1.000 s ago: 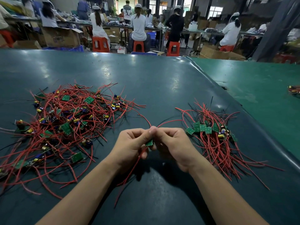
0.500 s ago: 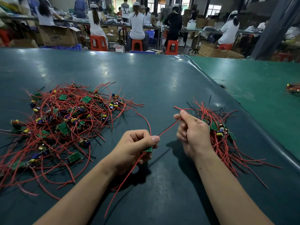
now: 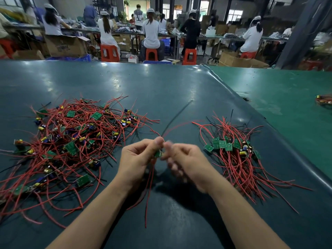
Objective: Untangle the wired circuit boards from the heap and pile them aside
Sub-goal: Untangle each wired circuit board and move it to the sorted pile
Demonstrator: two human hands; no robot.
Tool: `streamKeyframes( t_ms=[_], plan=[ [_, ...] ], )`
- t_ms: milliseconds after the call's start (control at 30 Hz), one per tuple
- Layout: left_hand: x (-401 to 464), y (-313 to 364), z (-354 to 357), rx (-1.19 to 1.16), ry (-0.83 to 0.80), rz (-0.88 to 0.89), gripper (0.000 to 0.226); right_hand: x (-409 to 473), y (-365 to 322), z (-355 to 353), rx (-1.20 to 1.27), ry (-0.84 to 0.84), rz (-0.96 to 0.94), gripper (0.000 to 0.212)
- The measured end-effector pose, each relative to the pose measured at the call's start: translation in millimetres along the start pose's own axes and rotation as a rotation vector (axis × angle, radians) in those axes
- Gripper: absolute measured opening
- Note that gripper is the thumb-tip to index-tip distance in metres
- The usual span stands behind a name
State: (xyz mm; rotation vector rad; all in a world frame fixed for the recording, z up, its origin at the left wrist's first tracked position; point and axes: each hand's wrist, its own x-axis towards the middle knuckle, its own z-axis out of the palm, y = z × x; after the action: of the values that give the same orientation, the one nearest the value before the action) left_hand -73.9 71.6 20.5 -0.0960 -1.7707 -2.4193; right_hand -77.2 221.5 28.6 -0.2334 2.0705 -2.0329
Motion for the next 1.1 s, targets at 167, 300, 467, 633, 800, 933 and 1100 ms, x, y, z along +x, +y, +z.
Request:
streamKeyframes(
  t_ms=[167, 300, 467, 633, 800, 933, 1100],
  plan=[
    [-2, 0, 1, 0.093, -0.079, 0.017, 0.034, -2, 3, 1, -0.077, -0.088, -0.054, 0.027],
    [3, 5, -5, 0.271, 0.104, 0.196, 0.031, -1, -3, -2, 0.017, 0.107, -0.169, 0.016],
    [10, 0, -19, 0.494, 0.378, 0.396, 0.023, -4, -23, -12, 0.255, 0.462, -0.394, 0.01],
    [12, 2, -30, 0.849, 0.476, 0.585, 0.028, -2, -22, -16, 0.775, 0.755, -0.213, 0.017],
    [14, 5, -45, 1.399, 0.628, 0.405, 0.029, 4, -13, -9, 0.865, 0.606, 0.065, 0.02],
    [17, 14, -63, 1.514, 0.69, 0.148, 0.044, 6, -10, -5, 0.613, 0.483, 0.021, 0.02],
    [19, 17, -71, 1.576, 0.665, -0.028, 0.04, 5, -9, -4, 0.504, 0.405, 0.063, 0.02]
  ],
)
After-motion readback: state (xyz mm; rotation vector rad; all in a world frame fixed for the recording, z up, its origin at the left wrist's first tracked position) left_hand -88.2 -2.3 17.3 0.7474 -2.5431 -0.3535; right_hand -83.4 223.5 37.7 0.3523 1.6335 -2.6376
